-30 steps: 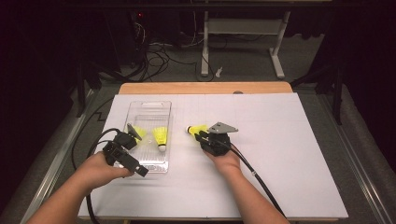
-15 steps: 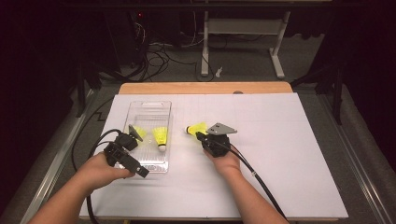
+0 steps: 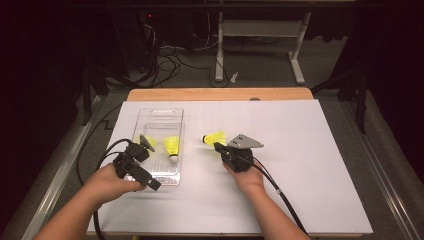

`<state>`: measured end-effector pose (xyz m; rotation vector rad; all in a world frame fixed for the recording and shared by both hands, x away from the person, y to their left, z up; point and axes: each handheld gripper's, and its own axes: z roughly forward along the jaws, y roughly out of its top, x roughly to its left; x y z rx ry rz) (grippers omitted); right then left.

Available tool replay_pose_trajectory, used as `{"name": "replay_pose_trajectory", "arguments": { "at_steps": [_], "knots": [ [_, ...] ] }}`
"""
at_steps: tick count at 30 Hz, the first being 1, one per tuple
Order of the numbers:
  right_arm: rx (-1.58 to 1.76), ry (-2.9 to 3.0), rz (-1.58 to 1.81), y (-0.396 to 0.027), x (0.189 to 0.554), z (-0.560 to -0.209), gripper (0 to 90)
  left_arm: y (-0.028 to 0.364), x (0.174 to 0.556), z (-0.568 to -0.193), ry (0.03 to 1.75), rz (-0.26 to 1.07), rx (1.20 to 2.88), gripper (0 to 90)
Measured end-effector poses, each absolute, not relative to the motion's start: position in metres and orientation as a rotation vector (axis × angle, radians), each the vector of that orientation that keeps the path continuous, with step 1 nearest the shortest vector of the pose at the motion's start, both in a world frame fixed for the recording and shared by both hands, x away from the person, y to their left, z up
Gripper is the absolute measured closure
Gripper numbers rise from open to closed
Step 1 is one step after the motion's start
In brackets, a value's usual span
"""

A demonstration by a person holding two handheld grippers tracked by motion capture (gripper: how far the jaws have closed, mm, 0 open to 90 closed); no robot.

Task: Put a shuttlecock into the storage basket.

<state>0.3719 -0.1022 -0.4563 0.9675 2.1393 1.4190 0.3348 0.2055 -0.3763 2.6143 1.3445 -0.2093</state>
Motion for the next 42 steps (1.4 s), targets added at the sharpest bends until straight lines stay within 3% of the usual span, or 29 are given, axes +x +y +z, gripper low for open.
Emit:
{"name": "replay_pose_trajectory", "arguments": {
  "at_steps": [26,42],
  "knots": [
    [0.901,2.108,1.486,-0.183,0.308,-0.432,90.0,0.18,0.331,-0.377,1.28,-0.194,2.644,0.8],
    [0.934,2.097,1.438,-0.23,0.282,-0.438,90.0,0.181,0.331,-0.38,1.282,-0.194,2.645,0.8]
  ]
}}
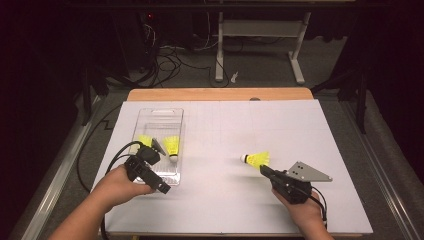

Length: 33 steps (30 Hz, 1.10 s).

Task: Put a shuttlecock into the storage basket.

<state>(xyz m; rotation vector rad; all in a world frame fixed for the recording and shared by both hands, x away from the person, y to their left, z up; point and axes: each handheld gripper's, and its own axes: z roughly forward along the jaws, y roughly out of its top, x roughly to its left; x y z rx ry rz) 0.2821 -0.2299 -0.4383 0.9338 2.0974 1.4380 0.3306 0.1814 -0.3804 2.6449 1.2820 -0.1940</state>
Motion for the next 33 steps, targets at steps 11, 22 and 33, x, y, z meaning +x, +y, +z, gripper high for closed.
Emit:
{"name": "replay_pose_trajectory", "arguments": {
  "at_steps": [11,22,33],
  "knots": [
    [0.939,2.077,1.433,-0.248,0.268,-0.439,90.0,0.181,0.329,-0.381,1.281,-0.184,2.653,0.9],
    [0.964,2.054,1.45,-0.257,0.26,-0.448,90.0,0.182,0.326,-0.381,1.267,-0.179,2.641,1.2],
    [0.95,2.076,1.455,-0.255,0.259,-0.449,90.0,0.171,0.325,-0.374,1.212,-0.155,2.656,1.4]
  ]
}}
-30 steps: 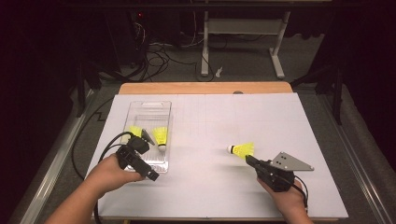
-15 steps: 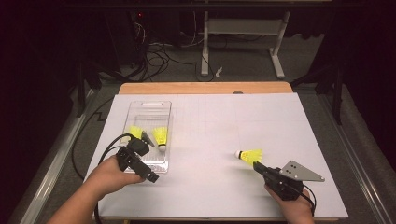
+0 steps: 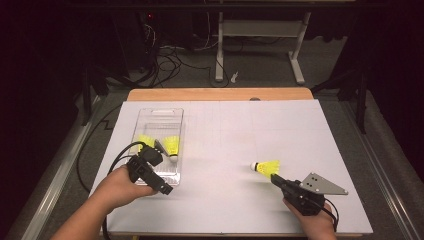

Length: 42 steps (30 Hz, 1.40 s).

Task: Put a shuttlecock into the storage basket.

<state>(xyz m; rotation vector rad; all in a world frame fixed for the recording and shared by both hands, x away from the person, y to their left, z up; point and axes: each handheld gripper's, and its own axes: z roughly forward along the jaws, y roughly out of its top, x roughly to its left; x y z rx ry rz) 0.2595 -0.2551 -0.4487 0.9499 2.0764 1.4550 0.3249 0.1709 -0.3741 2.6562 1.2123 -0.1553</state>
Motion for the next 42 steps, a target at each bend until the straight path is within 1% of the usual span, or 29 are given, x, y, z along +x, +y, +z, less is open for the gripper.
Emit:
{"name": "replay_pose_trajectory", "arguments": {
  "at_steps": [12,28,42],
  "knots": [
    [0.9,2.124,1.496,-0.249,0.257,-0.447,90.0,0.147,0.323,-0.367,1.129,-0.138,2.694,1.5],
    [0.87,2.166,1.547,-0.242,0.253,-0.444,90.0,0.122,0.319,-0.367,1.03,-0.114,2.739,1.6],
    [0.826,2.231,1.589,-0.23,0.251,-0.445,90.0,0.097,0.319,-0.369,0.917,-0.139,2.783,1.1]
  ]
}}
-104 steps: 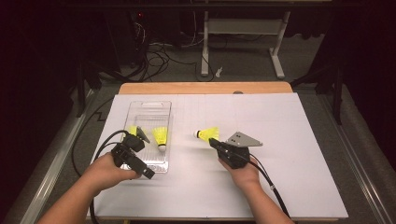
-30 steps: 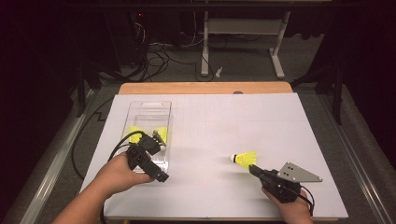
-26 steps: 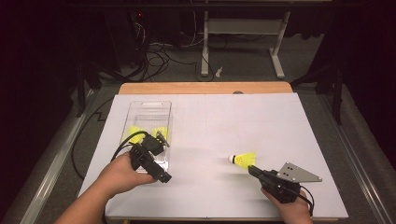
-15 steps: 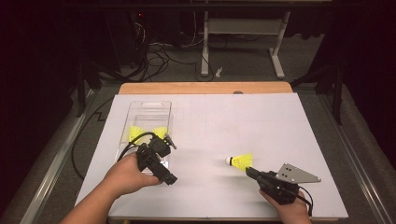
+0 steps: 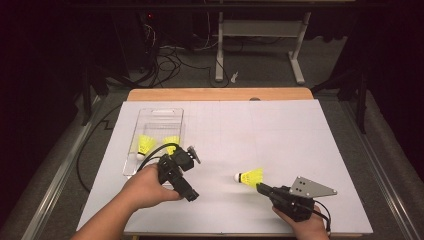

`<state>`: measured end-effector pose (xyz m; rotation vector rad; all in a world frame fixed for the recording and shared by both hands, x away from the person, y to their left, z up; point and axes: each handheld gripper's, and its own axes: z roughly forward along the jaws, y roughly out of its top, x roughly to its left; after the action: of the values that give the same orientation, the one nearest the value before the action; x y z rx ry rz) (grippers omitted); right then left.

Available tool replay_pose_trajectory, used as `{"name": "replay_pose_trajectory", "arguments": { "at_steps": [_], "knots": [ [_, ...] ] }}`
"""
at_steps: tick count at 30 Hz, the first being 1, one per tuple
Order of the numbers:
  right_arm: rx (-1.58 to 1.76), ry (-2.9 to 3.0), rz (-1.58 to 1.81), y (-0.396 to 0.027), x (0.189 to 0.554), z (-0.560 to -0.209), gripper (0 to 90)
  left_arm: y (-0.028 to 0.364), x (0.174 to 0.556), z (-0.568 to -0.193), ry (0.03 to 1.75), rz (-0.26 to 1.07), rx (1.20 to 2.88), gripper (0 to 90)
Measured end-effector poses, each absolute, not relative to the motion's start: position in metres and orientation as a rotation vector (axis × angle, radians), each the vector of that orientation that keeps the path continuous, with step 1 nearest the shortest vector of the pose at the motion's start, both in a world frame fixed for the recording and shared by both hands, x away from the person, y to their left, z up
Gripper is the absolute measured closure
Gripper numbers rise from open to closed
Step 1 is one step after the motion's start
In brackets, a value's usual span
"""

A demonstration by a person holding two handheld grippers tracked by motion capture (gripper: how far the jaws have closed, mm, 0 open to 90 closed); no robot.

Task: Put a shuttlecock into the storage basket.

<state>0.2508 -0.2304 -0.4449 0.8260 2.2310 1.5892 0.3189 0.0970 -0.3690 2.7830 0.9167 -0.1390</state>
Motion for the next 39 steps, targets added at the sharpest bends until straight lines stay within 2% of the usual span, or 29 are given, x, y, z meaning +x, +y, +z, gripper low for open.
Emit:
{"name": "replay_pose_trajectory", "arguments": {
  "at_steps": [29,34,39],
  "knots": [
    [0.725,2.329,1.63,-0.203,0.244,-0.445,90.0,0.046,0.313,-0.378,0.737,-0.106,2.852,2.1],
    [0.711,2.349,1.656,-0.197,0.242,-0.445,90.0,0.042,0.312,-0.38,0.703,-0.094,2.843,6.4],
    [0.695,2.364,1.663,-0.193,0.241,-0.445,90.0,0.04,0.31,-0.383,0.648,-0.091,2.849,15.5]
  ]
}}
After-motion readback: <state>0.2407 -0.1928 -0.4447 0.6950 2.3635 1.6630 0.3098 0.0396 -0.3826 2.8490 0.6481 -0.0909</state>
